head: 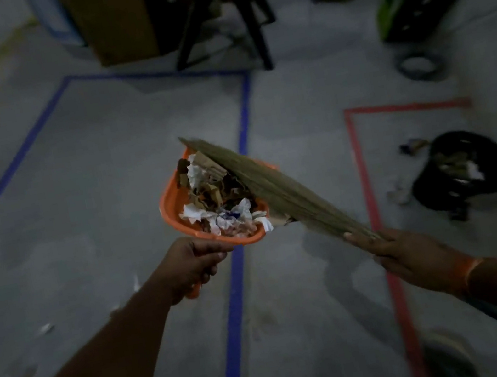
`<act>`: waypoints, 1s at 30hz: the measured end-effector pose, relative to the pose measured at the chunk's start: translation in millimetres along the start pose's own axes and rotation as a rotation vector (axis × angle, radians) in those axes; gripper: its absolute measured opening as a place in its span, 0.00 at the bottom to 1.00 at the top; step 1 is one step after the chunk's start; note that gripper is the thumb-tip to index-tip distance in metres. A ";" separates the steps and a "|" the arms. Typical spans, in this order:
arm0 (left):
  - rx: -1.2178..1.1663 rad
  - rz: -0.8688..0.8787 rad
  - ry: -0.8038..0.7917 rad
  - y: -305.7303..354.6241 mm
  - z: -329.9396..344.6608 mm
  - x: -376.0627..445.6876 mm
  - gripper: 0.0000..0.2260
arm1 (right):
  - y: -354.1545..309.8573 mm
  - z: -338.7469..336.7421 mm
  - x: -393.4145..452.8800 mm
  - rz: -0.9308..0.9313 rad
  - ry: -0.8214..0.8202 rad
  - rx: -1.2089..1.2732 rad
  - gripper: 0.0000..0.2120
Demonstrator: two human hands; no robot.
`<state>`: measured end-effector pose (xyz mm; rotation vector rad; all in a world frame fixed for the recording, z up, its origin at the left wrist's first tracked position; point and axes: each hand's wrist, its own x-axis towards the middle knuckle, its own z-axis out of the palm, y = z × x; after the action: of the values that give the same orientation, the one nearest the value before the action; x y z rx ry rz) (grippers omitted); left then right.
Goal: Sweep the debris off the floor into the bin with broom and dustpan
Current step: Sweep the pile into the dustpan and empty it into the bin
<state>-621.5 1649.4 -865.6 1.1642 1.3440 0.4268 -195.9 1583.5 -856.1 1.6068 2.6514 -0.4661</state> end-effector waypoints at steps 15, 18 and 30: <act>0.197 0.126 -0.192 216.5 439.2 227.4 0.09 | 366.6 -45.9 -238.9 0.401 0.130 0.050 0.30; 0.336 0.141 -0.134 232.9 501.2 275.2 0.08 | 431.9 -27.7 -262.7 0.468 0.079 0.107 0.32; 0.744 0.084 -0.015 231.5 640.4 370.5 0.06 | 549.9 21.2 -301.3 0.625 -0.004 0.143 0.32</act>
<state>130.7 1792.0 -986.9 1.8278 1.4903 -0.0458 421.2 1553.9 -965.3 2.3228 1.9765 -0.6247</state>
